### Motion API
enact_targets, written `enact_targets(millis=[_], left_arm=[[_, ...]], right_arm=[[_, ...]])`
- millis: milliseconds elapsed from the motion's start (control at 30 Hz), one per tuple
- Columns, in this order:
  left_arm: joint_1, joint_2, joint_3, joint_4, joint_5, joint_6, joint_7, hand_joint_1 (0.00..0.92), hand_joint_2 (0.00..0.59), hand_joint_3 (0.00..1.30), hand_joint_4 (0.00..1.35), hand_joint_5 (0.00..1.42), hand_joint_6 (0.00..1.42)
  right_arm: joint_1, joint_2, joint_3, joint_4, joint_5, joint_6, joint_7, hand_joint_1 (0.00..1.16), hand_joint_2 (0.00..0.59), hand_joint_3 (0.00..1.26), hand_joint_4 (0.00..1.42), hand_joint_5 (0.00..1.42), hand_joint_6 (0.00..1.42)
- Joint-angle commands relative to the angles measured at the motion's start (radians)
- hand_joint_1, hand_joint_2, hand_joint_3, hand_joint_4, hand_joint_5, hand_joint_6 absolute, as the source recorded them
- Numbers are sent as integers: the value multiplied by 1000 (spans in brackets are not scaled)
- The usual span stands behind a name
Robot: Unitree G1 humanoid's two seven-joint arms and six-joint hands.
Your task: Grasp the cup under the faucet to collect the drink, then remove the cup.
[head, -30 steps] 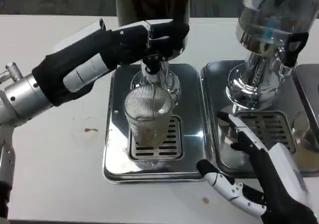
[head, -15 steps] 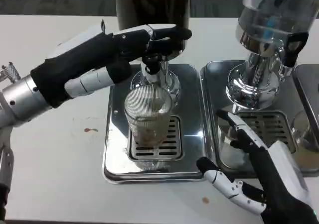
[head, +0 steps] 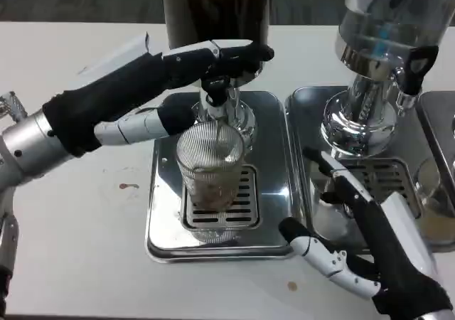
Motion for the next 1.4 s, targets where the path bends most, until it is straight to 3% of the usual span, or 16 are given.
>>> enact_targets(millis=[33,167,500,1100,1400], left_arm=[[16,18,-18,9,15,-26,2,0,117,190,106,154,191],[17,22,-24,13,16,-42,10,0,117,189,103,154,191],[27,30,-41,2,18,-67,27,0,121,169,82,153,181],[41,42,-51,-12,25,-77,53,0,123,157,55,134,176],[42,42,-55,-16,26,-84,54,0,124,157,47,128,176]], right_arm=[[-40,-6,-1,31,76,-19,61,275,128,98,78,109,283],[-70,-2,-7,43,116,-10,98,255,90,77,65,109,283],[-148,-7,-7,66,153,23,179,221,62,6,4,44,230],[-282,-12,-3,129,193,79,300,159,27,0,0,0,165],[-288,-8,-17,129,193,86,300,129,11,0,0,0,144]])
